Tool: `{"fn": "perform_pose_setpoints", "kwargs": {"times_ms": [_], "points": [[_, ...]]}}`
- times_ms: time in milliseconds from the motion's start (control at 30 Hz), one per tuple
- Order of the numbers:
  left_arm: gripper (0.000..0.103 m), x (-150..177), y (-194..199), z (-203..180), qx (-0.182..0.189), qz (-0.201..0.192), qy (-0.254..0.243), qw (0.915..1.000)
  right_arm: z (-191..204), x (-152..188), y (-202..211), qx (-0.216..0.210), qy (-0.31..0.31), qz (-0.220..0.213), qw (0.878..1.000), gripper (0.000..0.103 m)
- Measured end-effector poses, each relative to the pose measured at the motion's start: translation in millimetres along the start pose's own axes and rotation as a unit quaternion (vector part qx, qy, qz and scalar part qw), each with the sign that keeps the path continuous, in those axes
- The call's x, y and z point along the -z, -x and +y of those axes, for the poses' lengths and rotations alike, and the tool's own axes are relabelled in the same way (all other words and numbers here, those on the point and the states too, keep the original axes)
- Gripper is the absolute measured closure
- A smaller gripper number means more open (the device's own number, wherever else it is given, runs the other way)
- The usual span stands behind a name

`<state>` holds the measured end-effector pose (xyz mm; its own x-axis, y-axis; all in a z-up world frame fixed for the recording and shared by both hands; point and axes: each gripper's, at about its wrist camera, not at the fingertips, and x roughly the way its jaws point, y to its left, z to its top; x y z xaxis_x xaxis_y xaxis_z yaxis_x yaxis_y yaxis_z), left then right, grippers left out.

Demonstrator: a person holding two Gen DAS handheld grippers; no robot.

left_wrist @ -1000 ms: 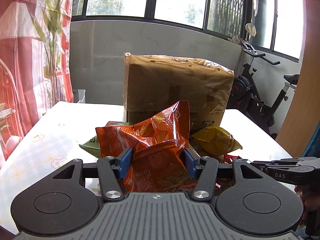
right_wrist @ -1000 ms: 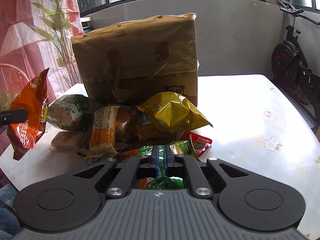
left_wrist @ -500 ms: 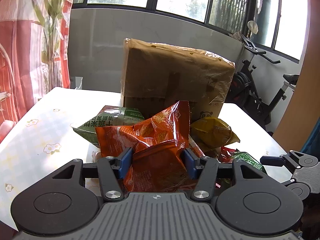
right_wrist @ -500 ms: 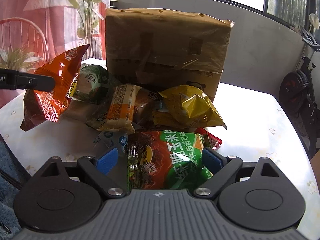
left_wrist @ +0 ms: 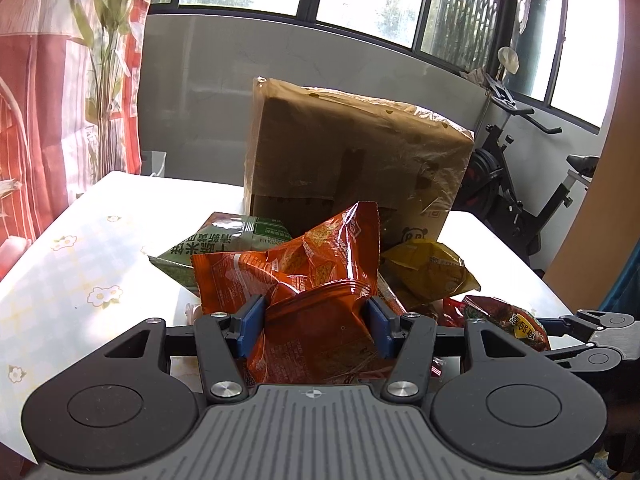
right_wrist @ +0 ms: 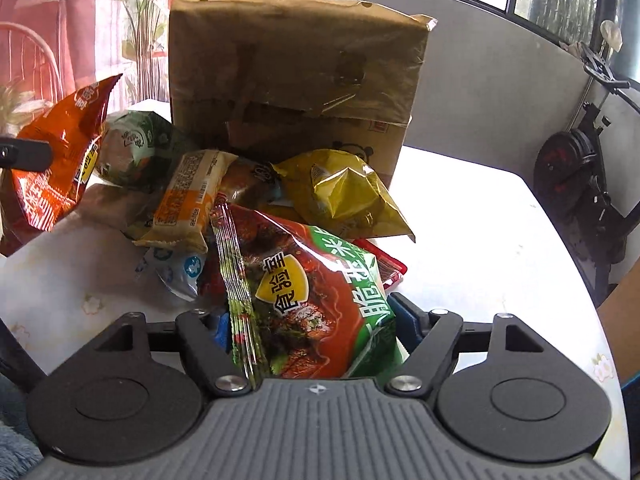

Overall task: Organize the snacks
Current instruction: 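Lift both held bags and carry them over the lined cardboard box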

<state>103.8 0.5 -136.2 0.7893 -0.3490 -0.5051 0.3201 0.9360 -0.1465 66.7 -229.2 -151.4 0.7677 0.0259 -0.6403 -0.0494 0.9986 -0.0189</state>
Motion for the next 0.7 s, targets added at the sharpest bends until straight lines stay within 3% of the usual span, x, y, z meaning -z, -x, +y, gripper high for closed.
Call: {"fn": "perform_pose_setpoints", "kwargs": {"times_ms": [367,600,700], "points": [[0.045,-49,11,-6,0.004,-0.058,-0.032,0.9978,-57,-61,43,-0.067,-0.105,-0.087,0.988,0.028],[0.045,-105,-3,-16,0.027,-0.088,-0.036,0.9951,-83,-127,43,-0.119,-0.133,-0.149,0.973,0.028],[0.045,-132,-17,-24,0.028,-0.100,-0.051,0.9933,-88,-159,41,-0.121,-0.127,-0.180,0.968,0.028]]}}
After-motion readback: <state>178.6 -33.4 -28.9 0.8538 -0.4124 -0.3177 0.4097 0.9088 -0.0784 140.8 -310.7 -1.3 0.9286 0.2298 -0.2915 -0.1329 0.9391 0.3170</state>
